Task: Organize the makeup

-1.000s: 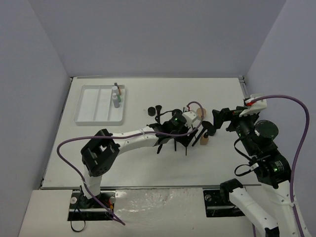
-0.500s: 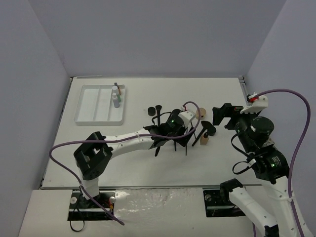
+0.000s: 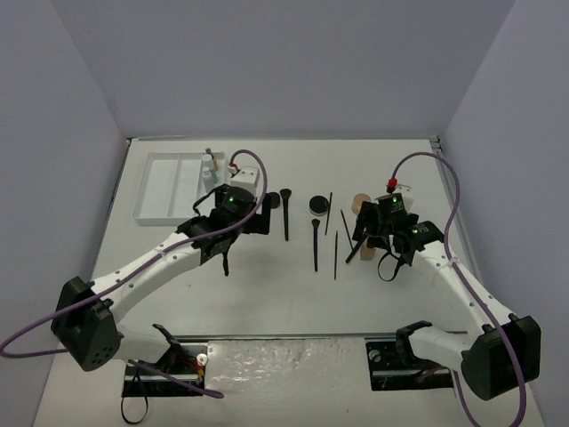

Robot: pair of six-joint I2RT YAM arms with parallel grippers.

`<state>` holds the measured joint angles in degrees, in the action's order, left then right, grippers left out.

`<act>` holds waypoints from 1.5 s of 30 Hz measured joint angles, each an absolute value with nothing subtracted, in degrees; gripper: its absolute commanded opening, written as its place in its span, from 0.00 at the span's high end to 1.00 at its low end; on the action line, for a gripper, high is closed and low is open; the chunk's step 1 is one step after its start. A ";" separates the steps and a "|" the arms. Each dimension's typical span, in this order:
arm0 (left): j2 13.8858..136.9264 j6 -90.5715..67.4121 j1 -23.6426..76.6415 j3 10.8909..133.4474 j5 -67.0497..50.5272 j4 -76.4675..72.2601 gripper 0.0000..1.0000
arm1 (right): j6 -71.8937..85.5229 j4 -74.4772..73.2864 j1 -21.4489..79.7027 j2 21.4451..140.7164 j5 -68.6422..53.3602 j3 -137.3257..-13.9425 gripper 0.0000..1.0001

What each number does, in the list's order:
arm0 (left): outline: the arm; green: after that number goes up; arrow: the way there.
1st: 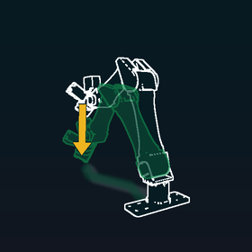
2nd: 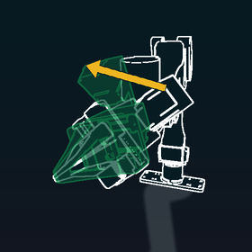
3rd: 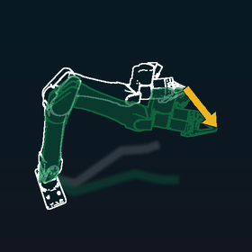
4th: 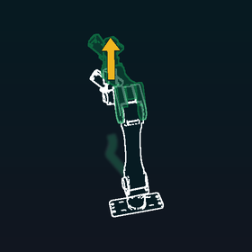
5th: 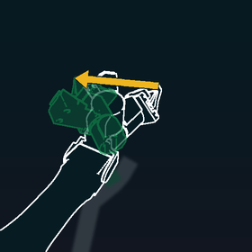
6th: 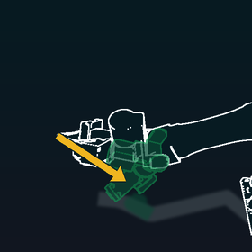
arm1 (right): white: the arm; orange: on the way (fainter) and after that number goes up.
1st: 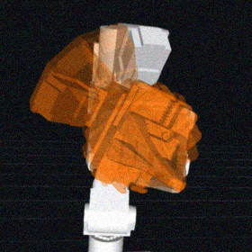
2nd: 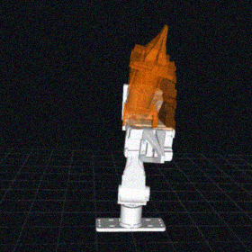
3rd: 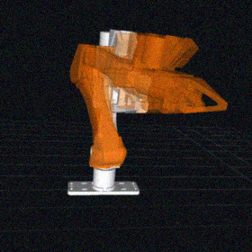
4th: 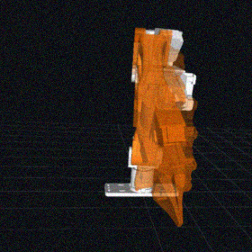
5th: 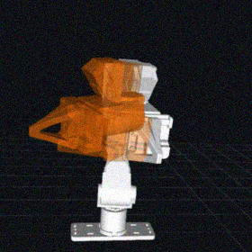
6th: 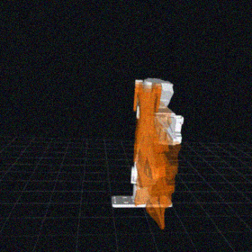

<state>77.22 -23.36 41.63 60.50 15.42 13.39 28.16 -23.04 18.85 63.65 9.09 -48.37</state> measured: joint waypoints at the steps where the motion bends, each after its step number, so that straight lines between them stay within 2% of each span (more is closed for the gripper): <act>1: 75.39 -23.72 40.06 59.75 15.33 14.28 0.19 | 28.93 -22.82 18.85 64.26 9.10 -47.49 0.15; 6: 71.05 -23.92 33.97 58.29 14.11 17.81 0.19 | 32.57 -18.65 18.85 66.92 8.99 -42.52 0.29; 9: 70.40 -23.12 32.86 58.22 12.90 19.22 0.19 | 33.51 -16.00 18.85 68.82 8.98 -40.23 0.34; 13: 69.85 -21.76 31.58 57.63 10.89 20.12 0.19 | 33.25 -13.13 18.85 71.58 9.02 -39.74 0.40; 20: 69.80 -20.10 28.68 57.32 8.10 20.77 0.19 | 32.05 -10.42 18.85 73.34 9.52 -39.75 0.43; 25: 69.80 -19.42 27.94 57.32 6.77 20.72 0.19 | 31.29 -10.04 18.85 74.10 10.23 -39.75 0.51; 33: 69.89 -18.51 27.58 57.32 5.60 20.69 0.19 | 29.79 -9.90 18.86 74.38 11.16 -39.75 0.86; 37: 69.89 -18.27 27.25 57.32 5.22 20.71 0.19 | 28.82 -10.29 19.55 74.14 11.33 -39.83 0.98; 42: 69.78 -18.22 26.64 57.32 5.13 20.88 0.19 | 27.11 -11.82 23.44 73.65 11.83 -43.00 1.00; 45: 68.93 -18.22 25.91 57.32 5.14 21.35 0.19 | 24.97 -13.14 27.87 74.45 11.98 -48.92 1.00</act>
<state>68.93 -18.22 25.91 57.32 5.14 21.35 24.97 -13.14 27.87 74.45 11.98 -48.92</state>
